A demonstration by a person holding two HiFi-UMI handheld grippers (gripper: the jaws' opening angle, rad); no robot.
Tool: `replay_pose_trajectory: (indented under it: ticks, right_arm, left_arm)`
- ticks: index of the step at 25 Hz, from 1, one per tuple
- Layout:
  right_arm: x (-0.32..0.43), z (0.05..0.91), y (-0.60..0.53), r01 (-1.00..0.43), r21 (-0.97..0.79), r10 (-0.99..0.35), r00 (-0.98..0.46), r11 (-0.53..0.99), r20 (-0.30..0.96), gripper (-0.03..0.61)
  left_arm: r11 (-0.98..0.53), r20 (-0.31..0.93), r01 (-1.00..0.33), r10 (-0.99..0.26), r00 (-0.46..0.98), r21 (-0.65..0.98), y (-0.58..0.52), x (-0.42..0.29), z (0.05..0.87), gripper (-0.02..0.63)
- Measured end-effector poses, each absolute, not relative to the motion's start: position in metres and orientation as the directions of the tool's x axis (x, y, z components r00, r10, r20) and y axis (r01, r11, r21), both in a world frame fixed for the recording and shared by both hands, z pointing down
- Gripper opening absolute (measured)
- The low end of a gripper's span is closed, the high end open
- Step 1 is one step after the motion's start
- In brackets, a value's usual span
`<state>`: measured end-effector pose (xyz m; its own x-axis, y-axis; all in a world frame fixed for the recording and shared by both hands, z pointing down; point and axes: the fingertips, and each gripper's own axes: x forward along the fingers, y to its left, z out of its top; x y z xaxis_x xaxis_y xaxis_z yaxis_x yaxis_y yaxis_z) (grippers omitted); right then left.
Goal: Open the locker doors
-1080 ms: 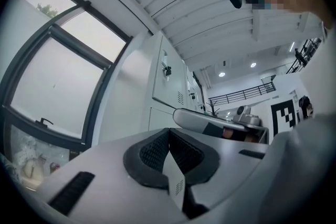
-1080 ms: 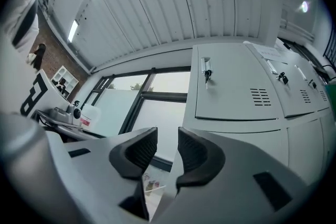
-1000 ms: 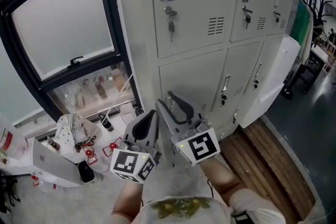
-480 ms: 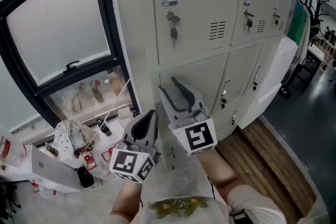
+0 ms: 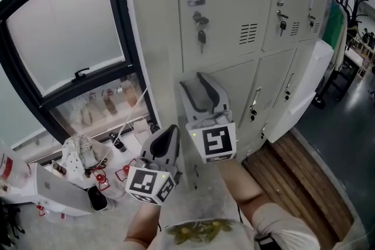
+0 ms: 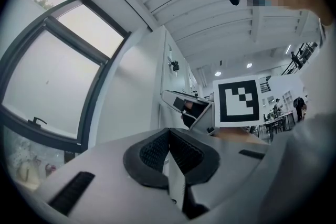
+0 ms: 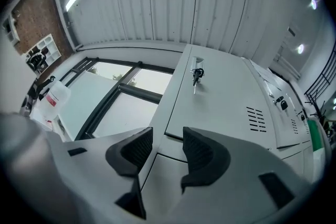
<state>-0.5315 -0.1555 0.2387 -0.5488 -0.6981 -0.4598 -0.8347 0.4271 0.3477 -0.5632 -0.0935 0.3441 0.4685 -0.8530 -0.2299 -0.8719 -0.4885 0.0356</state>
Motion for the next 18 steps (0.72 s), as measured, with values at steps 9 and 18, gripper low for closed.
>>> replay_pose_trajectory:
  ticks: [9, 18]
  right_arm:
    - [-0.532, 0.229, -0.172, -0.86, 0.367, -0.747, -0.496, 0.353, -0.443, 0.173]
    - [-0.529, 0.227, -0.175, -0.871, 0.354, -0.755, -0.479, 0.342, -0.448, 0.173]
  left_arm:
    - [-0.496, -0.225, -0.867, -0.851, 0.475, 0.047, -0.099, -0.569, 0.348, 0.028]
    - [-0.498, -0.213, -0.866, -0.852, 0.479, 0.049, -0.099, -0.566, 0.352, 0.028]
